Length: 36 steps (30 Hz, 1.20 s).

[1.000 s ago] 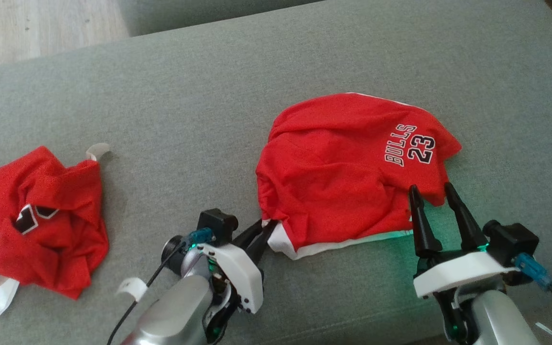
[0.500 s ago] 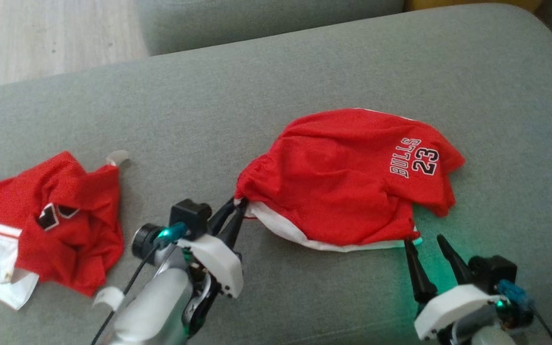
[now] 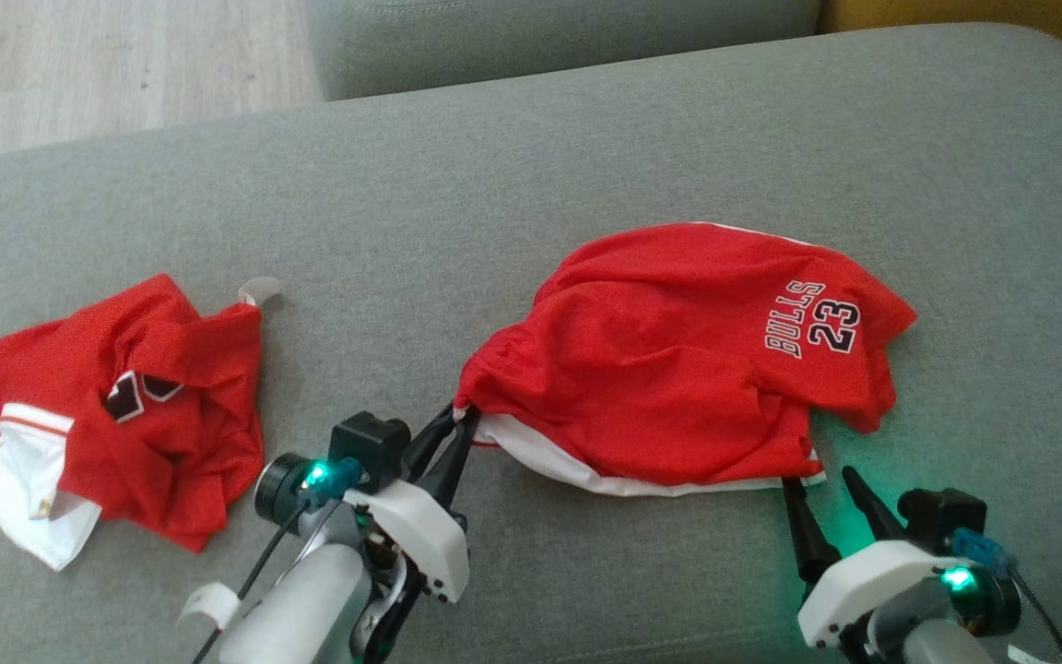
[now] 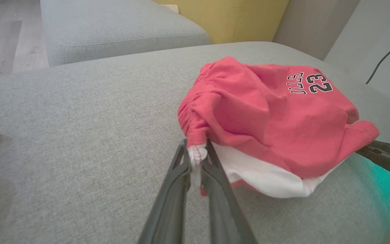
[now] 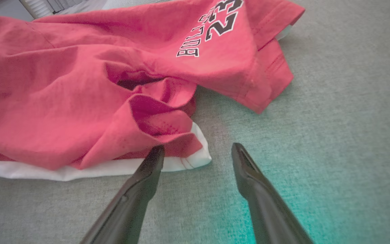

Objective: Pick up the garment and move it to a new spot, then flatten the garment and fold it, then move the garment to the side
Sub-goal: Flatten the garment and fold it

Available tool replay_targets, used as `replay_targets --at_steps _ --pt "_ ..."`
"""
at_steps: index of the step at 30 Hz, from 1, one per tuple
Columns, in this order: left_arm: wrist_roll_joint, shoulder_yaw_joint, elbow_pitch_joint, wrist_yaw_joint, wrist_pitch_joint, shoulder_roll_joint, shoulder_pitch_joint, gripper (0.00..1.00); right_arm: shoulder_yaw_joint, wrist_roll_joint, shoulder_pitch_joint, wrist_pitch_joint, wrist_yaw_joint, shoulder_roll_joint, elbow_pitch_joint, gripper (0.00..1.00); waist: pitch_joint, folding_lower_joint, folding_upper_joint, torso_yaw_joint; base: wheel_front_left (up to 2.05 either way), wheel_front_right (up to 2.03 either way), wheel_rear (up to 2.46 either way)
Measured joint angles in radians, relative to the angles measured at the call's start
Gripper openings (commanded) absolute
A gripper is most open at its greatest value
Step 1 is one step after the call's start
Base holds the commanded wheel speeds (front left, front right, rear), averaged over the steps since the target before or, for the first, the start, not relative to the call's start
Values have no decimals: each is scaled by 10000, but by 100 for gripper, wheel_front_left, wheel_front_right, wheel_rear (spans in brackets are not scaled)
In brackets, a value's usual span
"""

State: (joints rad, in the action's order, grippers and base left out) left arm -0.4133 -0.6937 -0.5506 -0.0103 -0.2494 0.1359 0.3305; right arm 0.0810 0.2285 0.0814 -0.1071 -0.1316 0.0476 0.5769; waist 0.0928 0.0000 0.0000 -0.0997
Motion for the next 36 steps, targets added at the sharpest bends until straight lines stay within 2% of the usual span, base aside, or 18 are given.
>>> replay_targets --at_steps 9,10,11,12,18,21,25,30,33,36 --pt "144 -2 -17 -77 0 -29 21 0 161 52 631 -77 0 2 796 100 200 0 0 59 0 0 0" --pt "182 -6 -46 -77 0 -27 28 0 215 119 715 -75 0 2 882 61 216 0 0 54 0 0 0" --pt "205 -8 -73 -77 0 -27 29 0 297 123 796 -77 0 6 955 13 229 0 0 49 0 0 0" --pt "238 -6 -94 -77 0 -25 35 0 357 123 870 -86 0 8 1018 0 237 0 0 41 0 0 0" --pt "238 12 -274 -86 0 75 59 0 796 303 1019 -174 0 8 1122 0 167 0 0 -56 0 0 0" --pt "247 15 -305 -107 0 238 128 0 1108 656 1018 -151 0 50 706 0 63 0 0 -127 0 0 0" --pt "100 261 -215 -341 48 433 386 0 1670 1325 1089 326 0 499 -535 0 -118 0 0 -200 0 0 0" --pt "105 318 159 -525 531 1003 1214 0 1973 2291 1584 1430 0 1356 -2629 0 -326 0 0 -235 0 0 0" --pt "100 437 468 -658 903 1302 1861 0 1856 2696 2213 2151 0 1802 -3728 0 -461 0 0 -235 0 0 0" --pt "13 600 794 -792 1308 1538 2554 0 1536 3160 2966 2884 0 1942 -4451 0 -598 0 0 -219 0 0 0"
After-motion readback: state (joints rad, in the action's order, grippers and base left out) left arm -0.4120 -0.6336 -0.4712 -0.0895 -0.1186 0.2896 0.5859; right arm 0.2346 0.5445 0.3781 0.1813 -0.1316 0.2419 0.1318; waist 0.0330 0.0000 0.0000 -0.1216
